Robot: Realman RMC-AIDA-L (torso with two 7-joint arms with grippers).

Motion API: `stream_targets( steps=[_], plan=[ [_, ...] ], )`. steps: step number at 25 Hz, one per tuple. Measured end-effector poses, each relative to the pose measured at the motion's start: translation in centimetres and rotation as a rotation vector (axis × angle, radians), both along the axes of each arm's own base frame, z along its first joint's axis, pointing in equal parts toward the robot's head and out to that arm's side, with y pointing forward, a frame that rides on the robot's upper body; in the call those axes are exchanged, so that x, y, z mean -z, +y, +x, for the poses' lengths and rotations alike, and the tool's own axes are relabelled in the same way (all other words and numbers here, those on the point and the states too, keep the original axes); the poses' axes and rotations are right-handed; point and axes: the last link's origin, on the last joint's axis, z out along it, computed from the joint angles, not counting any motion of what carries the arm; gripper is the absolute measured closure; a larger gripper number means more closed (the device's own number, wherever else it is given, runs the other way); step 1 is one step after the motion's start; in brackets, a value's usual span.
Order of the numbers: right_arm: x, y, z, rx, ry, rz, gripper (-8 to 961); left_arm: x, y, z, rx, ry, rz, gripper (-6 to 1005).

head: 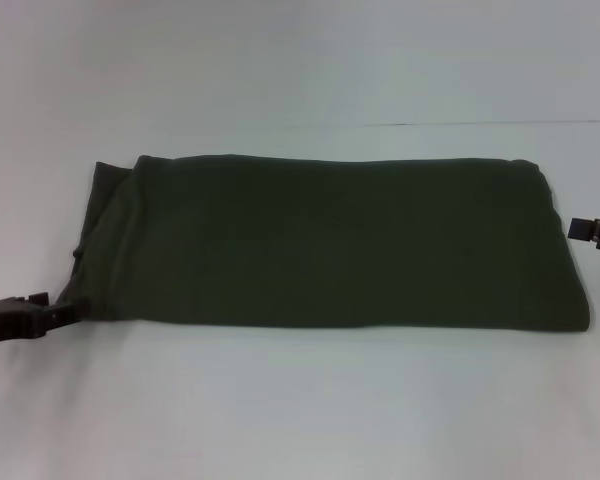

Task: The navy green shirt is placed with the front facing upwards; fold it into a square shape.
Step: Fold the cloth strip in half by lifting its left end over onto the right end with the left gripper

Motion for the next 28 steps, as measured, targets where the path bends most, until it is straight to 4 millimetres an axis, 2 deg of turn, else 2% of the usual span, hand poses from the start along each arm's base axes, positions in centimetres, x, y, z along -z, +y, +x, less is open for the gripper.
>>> stream_targets(
  steps=[15,20,28],
  plan=[
    [0.1,-0.1,0.1,0.006,0.005,0.003,171,0.9,1.0,0.8,0.026,0.034,-0.043,311],
    [0.1,-0.2,0.2,0.008,0.005,0.002,181,1.0,1.2,0.9,0.02,0.047,-0.046,465],
    [0.3,-0.4,0.6,0.027,-0.012,-0.016,198,0.8,1.4,0.9,0.014,0.05,-0.035,783]
  ],
)
